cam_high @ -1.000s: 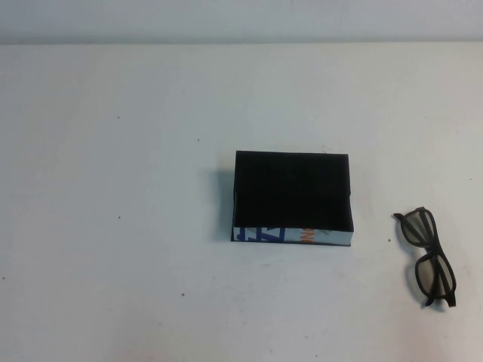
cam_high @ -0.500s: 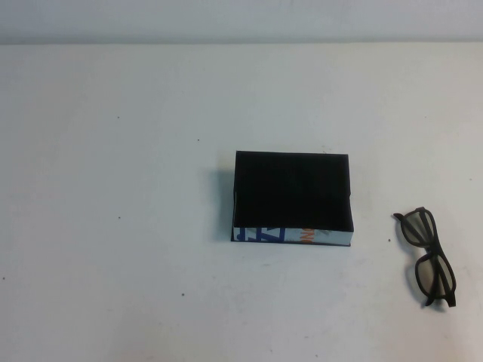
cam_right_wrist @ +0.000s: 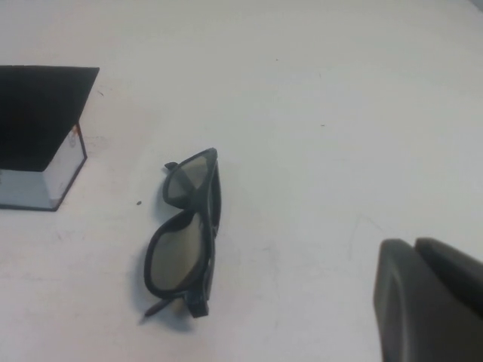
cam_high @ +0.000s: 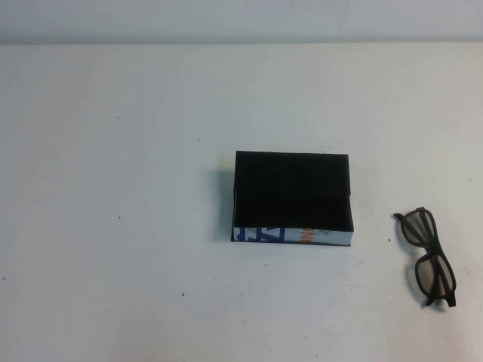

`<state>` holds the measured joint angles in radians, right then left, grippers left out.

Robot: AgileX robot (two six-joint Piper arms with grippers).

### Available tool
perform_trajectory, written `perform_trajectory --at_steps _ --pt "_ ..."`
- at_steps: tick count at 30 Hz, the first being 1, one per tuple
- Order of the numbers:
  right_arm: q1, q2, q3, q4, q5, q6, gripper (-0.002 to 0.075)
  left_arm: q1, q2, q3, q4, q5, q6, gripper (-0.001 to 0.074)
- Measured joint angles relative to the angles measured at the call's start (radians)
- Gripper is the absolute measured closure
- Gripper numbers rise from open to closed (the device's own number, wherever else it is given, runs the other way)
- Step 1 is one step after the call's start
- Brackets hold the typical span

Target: Take glasses out of glasses case

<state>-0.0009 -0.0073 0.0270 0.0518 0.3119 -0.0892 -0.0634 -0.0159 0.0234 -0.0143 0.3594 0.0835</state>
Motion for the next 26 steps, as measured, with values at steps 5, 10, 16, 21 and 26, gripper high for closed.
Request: perform_trajectory --at_steps 5,10,16,21,26 --pt "0.0 0.0 0.0 -0.01 0.0 -0.019 0.0743 -0.002 0.0 0.0 0.0 0.0 0.0 0.0738" --pt "0.0 0.0 0.0 0.004 0.0 -0.019 0.0743 -0.002 0.0 0.0 0.0 0.0 0.0 0.0739" --pt "0.0 0.0 0.0 0.01 0.0 0.018 0.0743 -0.002 0.0 0.0 0.0 0.0 0.0 0.0739" --pt "0.0 0.0 0.0 0.017 0.0 0.019 0.0743 -0.002 0.0 0.0 0.0 0.0 0.0 0.0739" --pt "0.0 0.0 0.0 0.019 0.0 0.021 0.0743 -0.002 0.0 0.0 0.0 0.0 0.0 0.0739"
